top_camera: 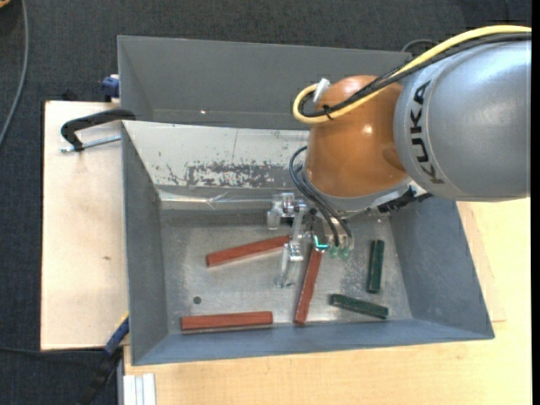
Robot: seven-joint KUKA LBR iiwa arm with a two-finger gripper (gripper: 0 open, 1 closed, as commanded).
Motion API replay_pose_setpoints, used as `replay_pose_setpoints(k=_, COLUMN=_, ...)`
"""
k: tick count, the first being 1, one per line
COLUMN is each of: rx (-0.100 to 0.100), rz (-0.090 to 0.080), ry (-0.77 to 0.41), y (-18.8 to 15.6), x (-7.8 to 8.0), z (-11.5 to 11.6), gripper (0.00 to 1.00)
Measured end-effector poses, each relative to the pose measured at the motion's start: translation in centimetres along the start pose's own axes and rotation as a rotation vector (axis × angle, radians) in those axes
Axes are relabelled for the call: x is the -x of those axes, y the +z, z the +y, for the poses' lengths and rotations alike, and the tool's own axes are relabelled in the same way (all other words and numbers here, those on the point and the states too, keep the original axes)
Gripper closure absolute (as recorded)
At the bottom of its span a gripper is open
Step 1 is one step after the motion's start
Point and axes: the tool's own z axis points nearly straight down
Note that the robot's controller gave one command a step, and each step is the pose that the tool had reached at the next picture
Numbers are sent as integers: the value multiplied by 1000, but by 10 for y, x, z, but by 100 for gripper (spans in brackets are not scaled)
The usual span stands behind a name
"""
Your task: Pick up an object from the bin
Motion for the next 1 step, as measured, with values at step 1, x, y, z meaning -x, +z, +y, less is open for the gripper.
replay_pose_setpoints(k=1, rx=1, rz=-8, ry=2, y=-4, x=2, z=0, gripper=0)
